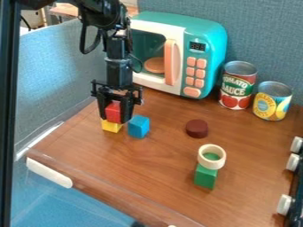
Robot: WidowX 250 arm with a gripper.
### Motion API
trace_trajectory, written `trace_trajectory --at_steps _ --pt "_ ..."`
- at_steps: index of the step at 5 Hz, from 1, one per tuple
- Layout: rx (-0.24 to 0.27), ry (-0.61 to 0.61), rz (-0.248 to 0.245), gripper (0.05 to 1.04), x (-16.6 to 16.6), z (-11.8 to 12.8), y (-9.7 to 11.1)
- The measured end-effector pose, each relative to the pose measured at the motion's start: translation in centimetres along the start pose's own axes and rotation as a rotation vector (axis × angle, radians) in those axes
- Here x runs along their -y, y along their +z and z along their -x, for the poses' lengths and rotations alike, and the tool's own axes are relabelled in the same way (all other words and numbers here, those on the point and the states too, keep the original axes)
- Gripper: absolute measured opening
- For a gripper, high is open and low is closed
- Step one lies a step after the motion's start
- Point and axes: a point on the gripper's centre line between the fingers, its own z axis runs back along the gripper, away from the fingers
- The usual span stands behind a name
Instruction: Move the red cube on top of the yellow cube
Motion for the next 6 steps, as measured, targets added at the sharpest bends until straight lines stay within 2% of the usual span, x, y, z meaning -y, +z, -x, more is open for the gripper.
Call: trace_trajectory --at_steps 3,5,6 --pt "0.007 0.023 0.018 0.610 -0.9 -0.4 1.1" --pt "0.019 0.029 0.003 0.610 -1.5 -0.7 2.5" --pt "0.006 0.042 -0.024 0.610 -2.6 -0.3 2.6"
